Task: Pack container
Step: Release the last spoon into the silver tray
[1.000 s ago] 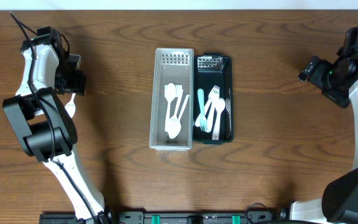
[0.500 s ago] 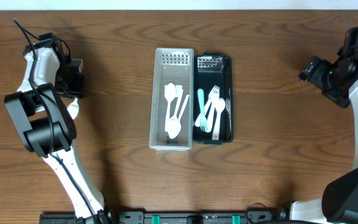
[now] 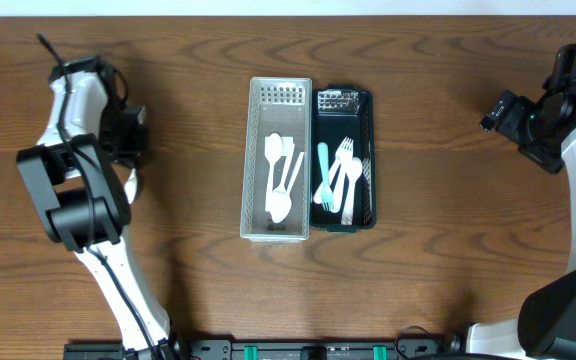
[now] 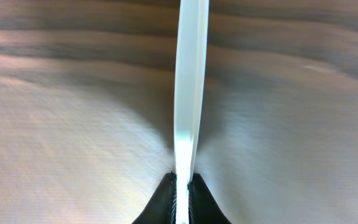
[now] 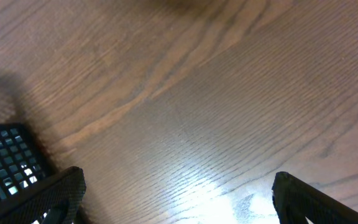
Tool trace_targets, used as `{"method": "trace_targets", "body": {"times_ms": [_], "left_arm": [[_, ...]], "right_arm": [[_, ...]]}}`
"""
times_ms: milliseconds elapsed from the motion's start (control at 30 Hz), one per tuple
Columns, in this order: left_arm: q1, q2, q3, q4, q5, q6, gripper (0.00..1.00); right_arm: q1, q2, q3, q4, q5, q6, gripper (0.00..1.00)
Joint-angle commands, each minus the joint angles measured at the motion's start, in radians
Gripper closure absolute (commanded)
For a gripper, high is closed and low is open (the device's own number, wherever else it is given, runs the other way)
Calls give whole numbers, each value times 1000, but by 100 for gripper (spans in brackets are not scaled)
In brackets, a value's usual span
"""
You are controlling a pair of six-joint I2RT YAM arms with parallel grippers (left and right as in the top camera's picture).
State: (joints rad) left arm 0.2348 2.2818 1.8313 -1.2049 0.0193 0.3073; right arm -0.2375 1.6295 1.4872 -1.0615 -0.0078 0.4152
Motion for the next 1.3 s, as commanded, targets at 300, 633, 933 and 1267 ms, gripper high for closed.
{"method": "trace_targets", "body": {"times_ms": [300,633,933,1267], "left_arm": [[-386,-396,35,-35,116,-278,94],[-661,-393,-47,7,126,-625,94],[-656,-358,-82,81,123,-616,74],[-404,-635,5,22,73,-518,64]], "right_arm": [[-4,5,-5,-7,0,-13,1],[-4,5,-5,-17,0,-13,1],[9,5,-4,-2,-79,-185,6],[126,-142,134,46,-79,-303,3]]}}
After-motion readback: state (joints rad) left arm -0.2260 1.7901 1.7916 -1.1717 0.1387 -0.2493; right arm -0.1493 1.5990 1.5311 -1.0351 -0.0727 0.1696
